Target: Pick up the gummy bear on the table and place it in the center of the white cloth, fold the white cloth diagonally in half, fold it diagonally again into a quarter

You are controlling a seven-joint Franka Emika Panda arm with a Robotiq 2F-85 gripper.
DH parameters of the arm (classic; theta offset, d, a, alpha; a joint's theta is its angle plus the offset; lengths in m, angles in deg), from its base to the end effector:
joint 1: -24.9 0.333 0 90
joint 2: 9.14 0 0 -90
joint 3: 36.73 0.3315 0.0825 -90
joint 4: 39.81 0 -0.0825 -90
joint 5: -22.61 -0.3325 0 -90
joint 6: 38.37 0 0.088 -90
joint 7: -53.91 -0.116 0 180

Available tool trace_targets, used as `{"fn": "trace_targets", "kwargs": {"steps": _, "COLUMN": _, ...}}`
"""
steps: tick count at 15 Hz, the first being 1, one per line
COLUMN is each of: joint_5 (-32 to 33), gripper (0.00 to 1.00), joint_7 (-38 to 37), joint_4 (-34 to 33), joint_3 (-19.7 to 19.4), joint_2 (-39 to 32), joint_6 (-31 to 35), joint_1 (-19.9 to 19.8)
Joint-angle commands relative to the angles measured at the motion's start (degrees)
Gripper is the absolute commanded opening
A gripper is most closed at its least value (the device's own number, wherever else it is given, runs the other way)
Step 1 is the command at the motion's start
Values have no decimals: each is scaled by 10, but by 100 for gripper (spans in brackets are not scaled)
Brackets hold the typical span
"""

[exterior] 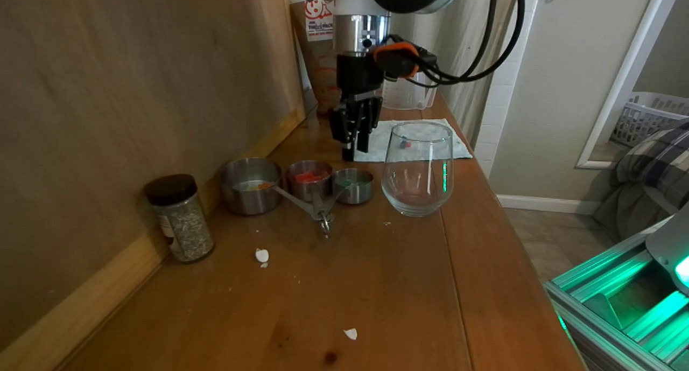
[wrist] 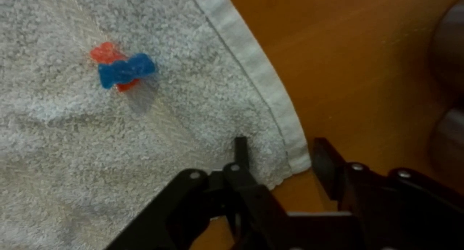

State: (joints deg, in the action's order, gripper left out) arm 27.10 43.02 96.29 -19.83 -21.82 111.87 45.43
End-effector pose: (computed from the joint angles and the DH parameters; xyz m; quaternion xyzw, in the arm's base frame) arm 0.3865 0.2971 0.2877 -0.9658 -0.2583 -0.0120 0.0183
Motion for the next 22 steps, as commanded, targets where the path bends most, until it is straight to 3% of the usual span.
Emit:
{"fn": "trace_targets", "kwargs": {"steps": 1, "joint_5": 17, "gripper": 50, "joint_7": -19, "joint_4": -11, "joint_3": -10, "joint_2": -6, "joint_6": -13, "joint_1": 10}}
{"fn": "trace_targets", "kwargs": {"steps": 3, "joint_5": 17, "gripper": 75, "joint_7": -19, "joint_4": -11, "joint_3": -10, "joint_2": -4, "joint_6": -11, "joint_1": 9}}
{"fn": "trace_targets", "kwargs": {"steps": 7, "joint_5": 21, "gripper": 100, "joint_7": -25, "joint_4": -15, "joint_3": -8, "joint_2": -1, "joint_6": -13, "joint_1": 14}}
{"fn": "trace_targets", "kwargs": {"steps": 17, "joint_5": 36, "gripper": 100, "joint_7": -87, "joint_4": -23, "joint_3": -15, "joint_2": -11, "joint_6": -17, "joint_1": 33}}
{"fn": "trace_targets", "kwargs": {"steps": 18, "joint_5": 40, "gripper": 94, "joint_7": -92, "joint_4": -23, "joint_3": -17, "joint_2": -12, "joint_6": -15, "joint_1": 34}}
{"fn": "trace_targets", "kwargs": {"steps": 20, "joint_5": 46, "gripper": 68, "joint_7": -100, "joint_4": -23, "joint_3": -20, "joint_2": -13, "joint_6": -13, "joint_1": 36}}
{"fn": "trace_targets", "kwargs": {"steps": 22, "joint_5": 51, "gripper": 52, "joint_7": -105, "joint_4": -23, "joint_3": -22, "joint_2": -15, "joint_6": -12, "joint_1": 37}}
